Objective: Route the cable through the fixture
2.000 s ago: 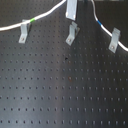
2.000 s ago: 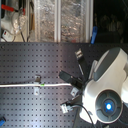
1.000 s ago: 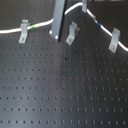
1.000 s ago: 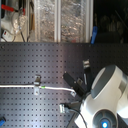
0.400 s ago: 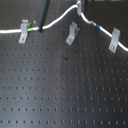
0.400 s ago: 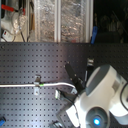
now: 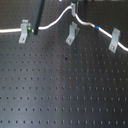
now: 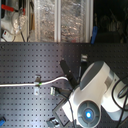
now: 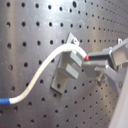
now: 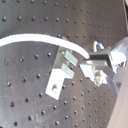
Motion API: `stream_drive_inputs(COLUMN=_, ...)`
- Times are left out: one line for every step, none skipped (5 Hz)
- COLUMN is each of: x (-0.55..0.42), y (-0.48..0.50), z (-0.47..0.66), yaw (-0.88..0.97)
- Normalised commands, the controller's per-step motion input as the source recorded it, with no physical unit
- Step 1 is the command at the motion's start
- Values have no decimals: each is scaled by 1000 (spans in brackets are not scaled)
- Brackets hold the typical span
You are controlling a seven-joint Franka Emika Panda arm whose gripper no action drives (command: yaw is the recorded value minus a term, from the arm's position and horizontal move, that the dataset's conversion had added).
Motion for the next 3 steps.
stream_drive_inputs(x=-235, y=-179, z=217, yaw=-434)
stream_drive_inputs(x=-18, y=-18, z=9, yaw=0)
stream_drive_inputs(x=-268, y=95, z=233, yaw=0)
